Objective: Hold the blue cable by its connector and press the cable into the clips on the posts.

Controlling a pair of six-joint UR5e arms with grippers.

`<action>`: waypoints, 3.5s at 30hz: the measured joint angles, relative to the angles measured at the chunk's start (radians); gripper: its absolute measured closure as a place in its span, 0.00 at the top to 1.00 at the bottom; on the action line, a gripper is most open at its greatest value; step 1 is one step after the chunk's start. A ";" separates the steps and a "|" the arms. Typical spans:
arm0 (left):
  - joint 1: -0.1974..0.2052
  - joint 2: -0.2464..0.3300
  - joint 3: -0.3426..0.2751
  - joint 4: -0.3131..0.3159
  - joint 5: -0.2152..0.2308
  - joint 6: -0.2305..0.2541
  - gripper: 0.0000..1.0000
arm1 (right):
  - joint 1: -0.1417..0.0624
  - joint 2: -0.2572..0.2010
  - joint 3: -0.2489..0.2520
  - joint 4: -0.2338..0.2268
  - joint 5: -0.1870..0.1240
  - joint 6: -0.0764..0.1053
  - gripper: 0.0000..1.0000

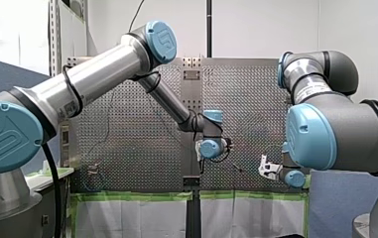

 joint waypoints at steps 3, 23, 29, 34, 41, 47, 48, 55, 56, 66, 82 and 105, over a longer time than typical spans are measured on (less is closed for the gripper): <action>-0.006 0.025 -0.026 -0.011 -0.003 0.004 1.00 | 0.000 0.000 0.000 0.000 -0.001 0.000 0.00; -0.030 0.193 -0.193 -0.008 -0.008 0.017 1.00 | 0.002 0.000 0.000 0.010 -0.009 -0.005 0.00; -0.022 0.250 -0.250 0.042 -0.013 -0.028 1.00 | 0.003 0.000 0.000 0.018 -0.010 -0.012 0.00; -0.019 0.294 -0.294 0.086 -0.017 -0.072 1.00 | 0.003 0.000 0.000 0.019 -0.017 -0.012 0.00; -0.024 0.354 -0.354 0.146 -0.036 -0.088 1.00 | 0.004 0.000 0.000 0.020 -0.024 -0.013 0.00; -0.024 0.402 -0.403 0.194 -0.043 -0.093 1.00 | 0.003 -0.003 0.000 0.025 -0.027 -0.014 0.00; -0.024 0.409 -0.409 0.201 -0.043 -0.094 1.00 | 0.002 -0.006 0.001 0.029 -0.027 -0.014 0.00; -0.030 0.460 -0.460 0.247 -0.056 -0.103 1.00 | -0.004 -0.055 0.028 0.055 -0.020 -0.025 0.00; -0.032 0.471 -0.471 0.256 -0.060 -0.104 1.00 | -0.005 -0.061 0.034 0.056 -0.018 -0.025 0.00; -0.041 0.557 -0.558 0.308 -0.109 -0.108 1.00 | -0.011 -0.148 0.117 0.053 0.002 -0.026 0.00; -0.035 0.577 -0.691 0.430 -0.104 -0.170 1.00 | -0.005 -0.280 0.161 0.052 0.013 -0.008 0.00; -0.036 0.472 -0.881 0.434 -0.210 -0.185 1.00 | 0.017 -0.357 0.229 -0.010 0.022 -0.019 0.00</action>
